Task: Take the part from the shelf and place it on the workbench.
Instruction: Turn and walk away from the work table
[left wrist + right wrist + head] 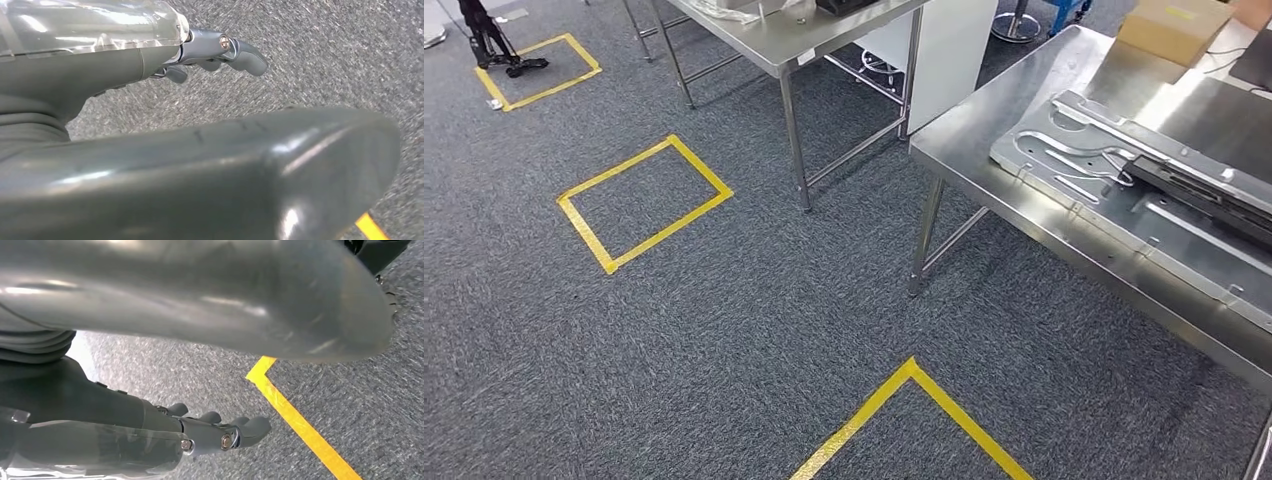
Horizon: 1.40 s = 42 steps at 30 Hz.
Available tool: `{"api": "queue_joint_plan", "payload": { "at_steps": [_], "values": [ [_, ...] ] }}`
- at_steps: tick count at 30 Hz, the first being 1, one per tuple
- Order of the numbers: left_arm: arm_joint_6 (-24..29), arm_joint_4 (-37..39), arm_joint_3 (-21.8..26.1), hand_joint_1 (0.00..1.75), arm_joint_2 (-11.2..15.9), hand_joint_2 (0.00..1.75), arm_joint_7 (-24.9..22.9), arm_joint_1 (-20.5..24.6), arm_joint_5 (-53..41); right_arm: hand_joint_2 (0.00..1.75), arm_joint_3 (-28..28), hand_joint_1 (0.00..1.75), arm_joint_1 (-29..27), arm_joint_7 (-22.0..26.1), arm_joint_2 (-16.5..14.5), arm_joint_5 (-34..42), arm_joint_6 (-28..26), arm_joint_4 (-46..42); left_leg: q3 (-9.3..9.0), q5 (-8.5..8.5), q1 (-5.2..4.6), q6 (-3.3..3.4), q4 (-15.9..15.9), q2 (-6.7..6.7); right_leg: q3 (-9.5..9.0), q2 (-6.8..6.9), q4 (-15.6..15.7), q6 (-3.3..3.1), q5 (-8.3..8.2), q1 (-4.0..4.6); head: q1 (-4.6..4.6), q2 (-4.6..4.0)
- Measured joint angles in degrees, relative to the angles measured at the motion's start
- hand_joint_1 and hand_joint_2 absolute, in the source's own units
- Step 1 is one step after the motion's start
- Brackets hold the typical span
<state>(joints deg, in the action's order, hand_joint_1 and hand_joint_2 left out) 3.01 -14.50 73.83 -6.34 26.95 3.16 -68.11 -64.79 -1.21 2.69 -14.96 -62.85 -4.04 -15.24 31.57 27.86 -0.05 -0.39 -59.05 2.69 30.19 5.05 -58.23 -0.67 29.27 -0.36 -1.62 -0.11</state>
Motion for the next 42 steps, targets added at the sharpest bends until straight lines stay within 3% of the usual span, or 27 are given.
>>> {"api": "queue_joint_plan", "payload": {
  "at_steps": [1,3,5,6,8,9,10,11,12,14,16,18,19,21,23,25,26,28,30,31,33,34,36,38,40,41,42],
  "values": [
    [-0.01,0.00,0.00,0.00,-0.03,0.00,-0.02,0.05,0.05,0.00,-0.21,0.00,0.04,-0.16,-0.02,-0.18,0.00,-0.01,-0.43,-0.06,-0.23,0.31,1.11,0.40,-0.11,0.41,0.02,0.29,0.07,0.05,0.02,0.00],
    [0.10,0.01,0.00,0.00,-0.09,0.00,-0.48,-0.08,0.08,0.00,-0.56,0.00,0.28,-0.24,-0.02,-0.59,-0.01,-0.04,-0.45,-0.32,-0.28,0.87,1.44,-0.57,-0.41,1.09,0.20,0.95,0.13,0.09,0.03,0.00],
    [0.26,0.04,0.00,0.00,-0.19,0.00,-1.23,-0.20,0.01,0.00,-1.03,0.00,0.38,0.00,-0.01,-1.06,-0.02,-0.11,-0.87,-0.91,0.04,1.49,2.29,-1.59,-0.28,-0.33,-0.86,1.57,1.20,-0.01,0.11,0.00],
    [0.31,0.05,0.01,0.00,-0.24,0.00,-1.60,-0.14,-0.03,0.00,-1.31,0.00,0.36,0.26,0.00,-1.34,-0.03,-0.16,-1.03,-1.24,0.21,1.80,2.67,-2.12,0.58,-1.72,-2.93,1.79,2.64,-0.09,0.18,0.00],
    [0.34,0.07,0.02,0.00,-0.28,0.00,-2.21,0.00,-0.12,0.00,-1.84,0.00,0.23,0.96,0.04,-1.95,-0.09,-0.25,-0.81,-1.48,0.18,2.10,2.77,-3.18,3.96,-4.16,-9.96,1.93,6.41,-0.29,0.28,0.00],
    [0.34,0.08,0.02,0.00,-0.30,0.00,-2.45,0.03,-0.15,0.00,-2.04,0.00,0.22,1.31,0.07,-2.23,-0.11,-0.28,-0.69,-1.52,0.13,2.16,2.69,-3.82,5.65,-4.58,-13.28,1.95,7.59,-0.33,0.29,0.00],
    [0.34,0.10,0.03,0.00,-0.32,0.00,-2.62,-0.01,-0.18,0.00,-2.25,0.00,0.22,1.62,0.11,-2.49,-0.14,-0.32,-0.63,-1.51,0.10,2.16,2.58,-4.51,6.63,-4.77,-15.02,1.97,7.66,-0.35,0.29,0.00],
    [0.33,0.12,0.04,0.00,-0.34,0.00,-2.74,-0.06,-0.20,0.00,-2.45,0.00,0.22,1.88,0.14,-2.69,-0.15,-0.35,-0.62,-1.48,0.11,2.13,2.43,-5.26,6.58,-4.91,-14.56,1.97,6.51,-0.39,0.29,0.00],
    [0.33,0.15,0.05,0.00,-0.40,0.00,-2.80,-0.10,-0.21,0.00,-2.65,0.00,0.22,2.09,0.18,-2.87,-0.15,-0.39,-0.65,-1.41,0.13,2.06,2.26,-6.04,5.47,-5.19,-11.89,1.93,4.41,-0.46,0.29,0.00],
    [0.33,0.20,0.07,0.00,-0.55,0.00,-2.84,-0.08,-0.21,0.00,-2.92,0.00,0.14,2.35,0.24,-3.14,-0.15,-0.47,-0.52,-1.17,0.13,1.71,1.78,-7.45,2.26,-7.54,-4.26,1.87,0.53,-0.71,0.29,0.00],
    [0.33,0.22,0.08,0.00,-0.66,0.00,-2.84,-0.02,-0.26,0.00,-2.99,0.00,0.14,2.52,0.27,-3.37,-0.14,-0.50,-0.05,-1.06,0.10,1.12,1.39,-8.59,0.85,-9.46,-0.54,1.65,-0.59,-0.84,0.27,0.00],
    [0.34,0.23,0.09,0.00,-0.68,0.00,-2.84,-0.10,-0.38,0.00,-3.02,0.00,0.25,2.64,0.29,-3.58,-0.13,-0.51,0.35,-1.17,0.23,0.38,1.42,-9.70,0.79,-8.74,-0.29,1.06,-0.56,-0.71,0.23,0.00],
    [0.34,0.24,0.10,0.00,-0.68,0.00,-2.83,-0.17,-0.43,0.00,-3.03,0.00,0.28,2.66,0.29,-3.66,-0.10,-0.52,0.46,-1.05,0.31,0.07,1.25,-9.57,0.64,-8.09,-0.07,0.69,-0.64,-0.69,0.23,0.00],
    [0.37,0.25,0.11,0.00,-0.68,0.00,-2.79,-0.11,-0.49,0.00,-3.11,0.00,0.23,2.66,0.27,-3.82,-0.04,-0.55,1.79,0.75,0.29,-0.46,-1.65,-7.23,0.34,-6.56,0.40,-0.10,-0.77,-0.76,0.04,0.00],
    [0.39,0.26,0.11,0.00,-0.71,0.00,-2.73,0.08,-0.56,0.00,-3.28,0.00,0.08,2.47,0.27,-4.09,0.03,-0.56,5.29,4.46,0.35,-0.85,-8.89,-4.23,0.23,-4.88,0.50,-0.57,-0.65,-0.60,-0.14,0.00],
    [0.40,0.30,0.11,0.00,-0.75,0.00,-2.68,0.11,-0.67,0.00,-3.50,0.00,0.06,2.02,0.32,-4.43,0.09,-0.56,8.29,6.51,0.57,-1.11,-14.90,-3.31,0.18,-3.22,0.49,-0.68,-0.46,-0.40,-0.14,0.00],
    [0.40,0.33,0.11,0.00,-0.77,0.00,-2.67,0.04,-0.72,0.00,-3.62,0.00,0.09,1.78,0.35,-4.61,0.10,-0.56,8.33,5.93,0.64,-1.12,-15.02,-3.14,0.10,-2.50,0.48,-0.65,-0.36,-0.34,-0.14,0.00],
    [0.42,0.39,0.11,0.00,-0.77,0.00,-2.63,-0.07,-0.75,0.00,-3.93,0.00,0.18,1.43,0.39,-4.99,0.11,-0.56,4.96,2.30,0.62,-0.80,-8.78,-2.18,-0.30,-1.17,0.48,-0.47,-0.07,-0.29,-0.14,0.00],
    [0.47,0.40,0.11,0.00,-0.76,0.00,-2.52,0.08,-0.78,0.00,-4.22,0.00,0.24,1.20,0.40,-5.37,0.13,-0.56,0.99,-0.24,0.13,-0.15,-1.16,-0.08,-0.76,-0.04,0.47,-0.01,0.28,-0.11,-0.12,0.00],
    [0.49,0.41,0.11,0.00,-0.77,0.00,-2.44,0.15,-0.80,0.00,-4.32,0.00,0.27,1.14,0.42,-5.48,0.13,-0.56,0.06,-0.60,-0.13,0.15,0.80,0.61,-0.93,0.42,0.47,0.28,0.43,-0.03,-0.10,0.00],
    [0.51,0.42,0.13,0.00,-0.77,0.00,-2.29,0.08,-0.87,0.00,-4.39,0.00,0.52,1.09,0.45,-5.63,0.14,-0.56,0.02,-0.53,-0.43,0.67,1.46,0.02,-1.26,1.30,0.62,0.90,0.58,0.02,-0.09,0.00],
    [0.53,0.43,0.14,0.00,-0.79,0.00,-2.23,-0.04,-0.92,0.00,-4.40,0.00,0.67,1.09,0.49,-5.73,0.15,-0.56,-0.13,-0.73,-0.30,0.93,1.76,-0.53,-1.45,1.33,0.58,1.23,0.76,-0.06,-0.07,0.00],
    [0.59,0.45,0.15,0.00,-0.87,0.00,-2.17,-0.15,-1.01,0.00,-4.49,0.00,0.80,1.13,0.61,-5.98,0.17,-0.56,-0.58,-1.26,0.00,1.60,2.54,-1.59,-0.86,-0.81,-1.31,1.80,2.30,-0.23,0.00,0.00],
    [0.65,0.47,0.15,0.00,-0.96,0.00,-2.17,0.05,-1.12,0.00,-4.64,0.00,0.72,1.26,0.78,-6.29,0.19,-0.56,-0.69,-1.57,0.11,2.03,2.86,-2.65,2.20,-3.81,-7.53,2.04,5.76,-0.39,0.11,0.00],
    [0.71,0.47,0.15,0.00,-1.01,0.00,-2.24,0.19,-1.31,0.00,-4.78,0.00,0.70,1.49,0.97,-6.66,0.19,-0.56,-0.60,-1.58,0.04,2.18,2.76,-4.02,5.91,-4.75,-14.31,2.11,7.99,-0.40,0.16,0.00],
    [0.74,0.47,0.15,0.00,-1.02,0.00,-2.29,0.18,-1.40,0.00,-4.83,0.00,0.71,1.60,1.07,-6.85,0.18,-0.56,-0.62,-1.52,0.04,2.18,2.66,-4.79,6.72,-4.86,-15.32,2.13,7.48,-0.41,0.16,0.00],
    [0.76,0.47,0.15,0.00,-1.02,0.00,-2.34,0.16,-1.44,0.00,-4.88,0.00,0.72,1.69,1.17,-7.07,0.18,-0.56,-0.68,-1.43,0.06,2.12,2.52,-5.58,6.44,-5.00,-14.02,2.11,5.80,-0.45,0.16,0.00]
  ]
}}
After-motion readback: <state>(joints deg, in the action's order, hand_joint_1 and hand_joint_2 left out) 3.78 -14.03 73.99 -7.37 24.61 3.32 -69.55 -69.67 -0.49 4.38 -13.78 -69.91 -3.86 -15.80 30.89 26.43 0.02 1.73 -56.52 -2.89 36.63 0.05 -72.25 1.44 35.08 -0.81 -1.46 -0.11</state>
